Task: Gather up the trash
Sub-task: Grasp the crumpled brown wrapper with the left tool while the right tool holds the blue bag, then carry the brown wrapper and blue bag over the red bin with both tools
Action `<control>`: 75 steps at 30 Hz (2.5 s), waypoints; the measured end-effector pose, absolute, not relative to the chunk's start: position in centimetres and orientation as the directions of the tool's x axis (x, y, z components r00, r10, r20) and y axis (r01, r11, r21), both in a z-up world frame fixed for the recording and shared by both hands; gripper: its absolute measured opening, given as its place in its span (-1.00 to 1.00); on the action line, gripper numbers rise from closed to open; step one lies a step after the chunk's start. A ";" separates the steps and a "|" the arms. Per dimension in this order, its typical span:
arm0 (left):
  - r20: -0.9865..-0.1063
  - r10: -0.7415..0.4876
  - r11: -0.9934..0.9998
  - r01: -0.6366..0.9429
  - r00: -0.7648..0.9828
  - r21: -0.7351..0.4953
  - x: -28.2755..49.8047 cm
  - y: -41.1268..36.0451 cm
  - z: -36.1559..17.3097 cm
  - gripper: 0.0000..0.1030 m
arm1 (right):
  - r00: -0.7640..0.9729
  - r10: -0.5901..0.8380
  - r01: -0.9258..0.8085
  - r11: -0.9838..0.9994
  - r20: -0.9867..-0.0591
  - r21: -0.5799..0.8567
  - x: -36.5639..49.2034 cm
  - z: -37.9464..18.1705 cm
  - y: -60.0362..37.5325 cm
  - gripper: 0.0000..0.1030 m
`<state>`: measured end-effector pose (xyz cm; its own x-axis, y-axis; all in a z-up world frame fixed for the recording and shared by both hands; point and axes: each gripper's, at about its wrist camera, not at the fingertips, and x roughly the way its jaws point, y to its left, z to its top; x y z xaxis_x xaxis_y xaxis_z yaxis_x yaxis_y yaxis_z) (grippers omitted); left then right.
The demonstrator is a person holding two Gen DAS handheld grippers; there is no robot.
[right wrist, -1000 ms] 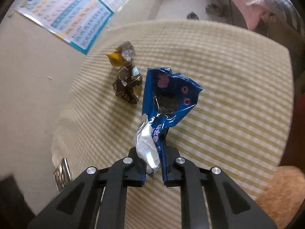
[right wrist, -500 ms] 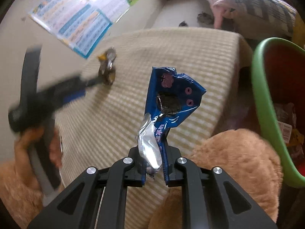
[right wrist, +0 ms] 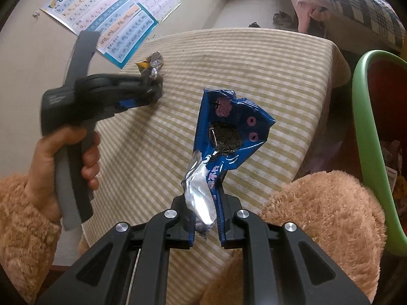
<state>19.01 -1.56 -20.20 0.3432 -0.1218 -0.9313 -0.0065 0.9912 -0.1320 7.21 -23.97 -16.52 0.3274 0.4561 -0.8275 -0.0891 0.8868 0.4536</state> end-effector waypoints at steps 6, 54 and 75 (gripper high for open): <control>-0.919 -0.110 0.993 0.014 0.379 -0.113 15.4 -1.0 -18.4 -0.69 | 0.323 0.440 -0.092 0.896 -0.838 0.435 7.5 -16.6 -23.4 -0.72; -0.823 -0.134 0.990 0.044 0.552 -0.131 3.7 -0.5 -12.1 -0.17 | 0.342 0.324 -0.106 0.946 -0.882 0.306 7.1 -16.8 -20.9 -0.72; -0.847 -0.171 0.985 0.060 0.503 -0.163 3.7 -1.3 -13.9 -0.17 | 0.334 0.336 -0.088 0.941 -0.881 0.326 7.3 -17.0 -21.4 -0.72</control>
